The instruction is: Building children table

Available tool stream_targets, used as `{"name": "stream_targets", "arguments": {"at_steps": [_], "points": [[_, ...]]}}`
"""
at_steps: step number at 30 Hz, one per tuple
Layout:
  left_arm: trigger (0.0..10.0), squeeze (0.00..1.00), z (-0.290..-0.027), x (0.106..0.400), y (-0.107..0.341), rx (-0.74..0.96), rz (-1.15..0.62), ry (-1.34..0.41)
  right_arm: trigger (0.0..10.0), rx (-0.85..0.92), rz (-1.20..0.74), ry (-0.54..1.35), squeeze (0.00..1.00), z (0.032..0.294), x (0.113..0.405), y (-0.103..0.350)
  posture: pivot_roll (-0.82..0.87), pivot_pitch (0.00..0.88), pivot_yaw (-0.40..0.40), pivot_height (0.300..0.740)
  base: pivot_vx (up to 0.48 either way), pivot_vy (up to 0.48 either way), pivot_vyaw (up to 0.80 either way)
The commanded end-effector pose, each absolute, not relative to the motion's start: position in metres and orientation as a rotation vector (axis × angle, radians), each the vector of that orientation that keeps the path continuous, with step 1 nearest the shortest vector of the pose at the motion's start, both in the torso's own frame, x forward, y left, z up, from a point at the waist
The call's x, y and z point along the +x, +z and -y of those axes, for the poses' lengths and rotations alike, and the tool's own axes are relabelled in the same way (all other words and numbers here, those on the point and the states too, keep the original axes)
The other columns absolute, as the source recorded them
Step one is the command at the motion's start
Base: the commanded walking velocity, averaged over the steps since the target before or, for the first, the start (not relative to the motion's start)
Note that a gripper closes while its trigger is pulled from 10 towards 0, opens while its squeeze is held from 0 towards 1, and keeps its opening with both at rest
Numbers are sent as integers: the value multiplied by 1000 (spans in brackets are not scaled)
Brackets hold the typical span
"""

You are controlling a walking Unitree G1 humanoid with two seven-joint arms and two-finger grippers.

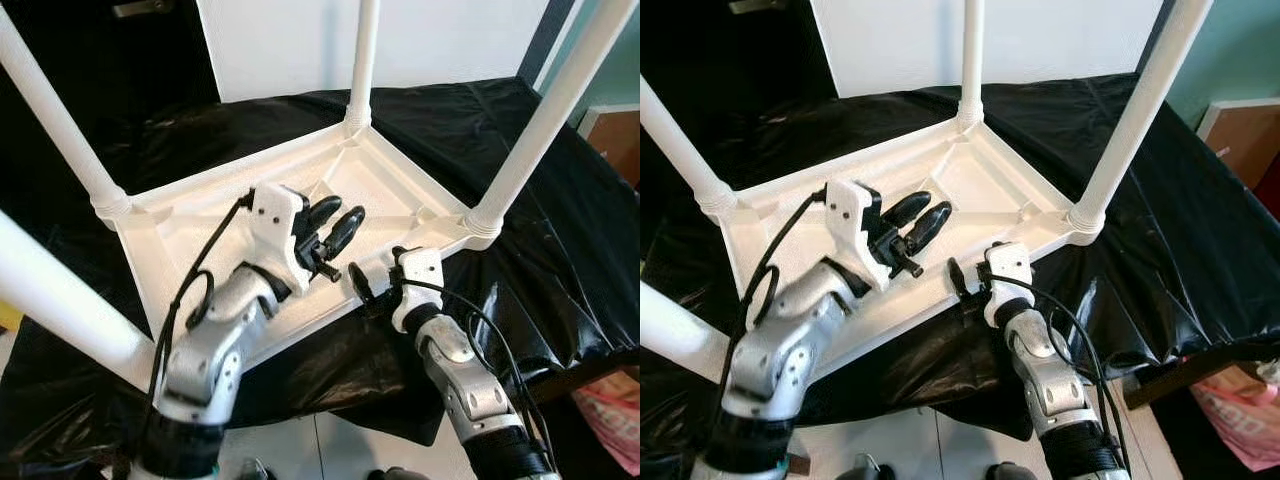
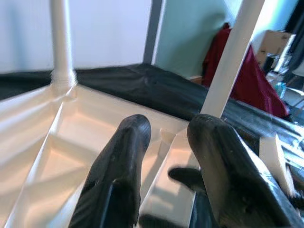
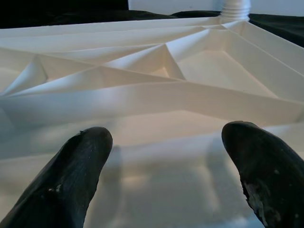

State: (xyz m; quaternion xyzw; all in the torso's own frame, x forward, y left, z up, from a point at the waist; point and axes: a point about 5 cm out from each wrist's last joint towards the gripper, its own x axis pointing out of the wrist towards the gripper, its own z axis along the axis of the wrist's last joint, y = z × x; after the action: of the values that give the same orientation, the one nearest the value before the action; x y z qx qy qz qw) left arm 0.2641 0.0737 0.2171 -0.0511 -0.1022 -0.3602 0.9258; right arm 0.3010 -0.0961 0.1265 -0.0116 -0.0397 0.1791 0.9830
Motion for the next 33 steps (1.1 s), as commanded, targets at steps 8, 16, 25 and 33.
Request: {"name": "stream_targets", "arguments": {"at_steps": [8,16,25,33], "points": [[10000,0,-88,246,212,-74,160,-656,10000,-41,76,374,0,100,310,124,110,112,-90,740,0,0,0],[10000,0,-90,237,211,-62,135,-651,10000,-41,87,389,0,96,311,124,110,106,-86,740,0,0,0],[10000,0,-92,232,209,-44,107,-672,10000,-36,92,391,0,95,311,122,104,109,-78,740,0,0,0],[10000,0,-93,230,211,-54,96,-676,10000,-40,99,385,0,97,313,123,103,112,-76,740,0,0,0]]}}
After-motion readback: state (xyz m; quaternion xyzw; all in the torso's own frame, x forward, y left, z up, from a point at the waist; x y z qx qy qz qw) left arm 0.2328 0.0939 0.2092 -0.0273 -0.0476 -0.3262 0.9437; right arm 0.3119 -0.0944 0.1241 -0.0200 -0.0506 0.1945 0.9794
